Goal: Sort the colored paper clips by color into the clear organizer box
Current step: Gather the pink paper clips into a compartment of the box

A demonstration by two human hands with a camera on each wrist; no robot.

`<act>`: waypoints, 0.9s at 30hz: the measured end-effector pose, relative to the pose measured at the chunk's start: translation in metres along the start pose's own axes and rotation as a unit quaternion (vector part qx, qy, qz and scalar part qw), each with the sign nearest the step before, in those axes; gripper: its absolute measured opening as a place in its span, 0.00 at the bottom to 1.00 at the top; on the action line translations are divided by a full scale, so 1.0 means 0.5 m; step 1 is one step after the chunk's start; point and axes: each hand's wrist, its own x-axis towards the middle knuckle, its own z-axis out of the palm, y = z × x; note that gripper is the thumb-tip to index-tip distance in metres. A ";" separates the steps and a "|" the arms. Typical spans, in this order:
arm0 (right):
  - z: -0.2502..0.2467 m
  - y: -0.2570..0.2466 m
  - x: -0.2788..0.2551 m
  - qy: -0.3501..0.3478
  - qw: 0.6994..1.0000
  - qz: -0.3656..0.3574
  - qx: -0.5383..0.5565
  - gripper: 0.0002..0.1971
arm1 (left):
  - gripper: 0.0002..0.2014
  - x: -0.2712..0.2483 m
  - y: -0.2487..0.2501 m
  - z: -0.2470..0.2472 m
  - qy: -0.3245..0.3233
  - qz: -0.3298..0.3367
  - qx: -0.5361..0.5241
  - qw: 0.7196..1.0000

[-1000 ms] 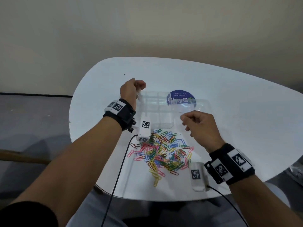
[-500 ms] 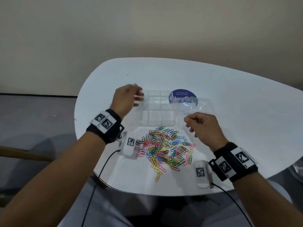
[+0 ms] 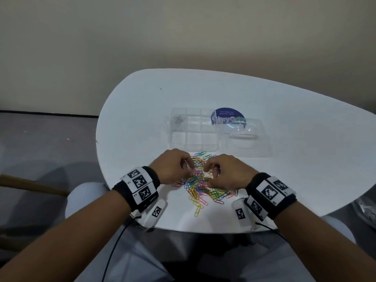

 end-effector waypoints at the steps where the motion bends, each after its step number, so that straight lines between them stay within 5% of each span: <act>1: -0.005 -0.001 0.000 0.007 1.000 -0.002 0.000 0.16 | 0.03 0.002 0.002 -0.002 0.021 0.007 -0.002 1.000; 6: -0.007 -0.019 0.013 0.053 0.998 -0.042 0.016 0.15 | 0.09 0.009 0.012 -0.010 0.038 0.022 0.027 0.999; 11: 0.006 -0.046 0.037 0.021 0.992 -0.071 -0.107 0.12 | 0.12 0.010 0.000 -0.003 0.050 0.015 0.050 0.997; 18: 0.020 -0.037 0.052 0.050 0.987 -0.075 -0.136 0.08 | 0.09 0.009 -0.011 -0.017 -0.003 0.001 0.132 0.991; 27: 0.021 -0.029 0.050 0.079 0.989 -0.059 -0.107 0.05 | 0.05 0.010 -0.008 0.000 0.030 0.028 0.164 0.986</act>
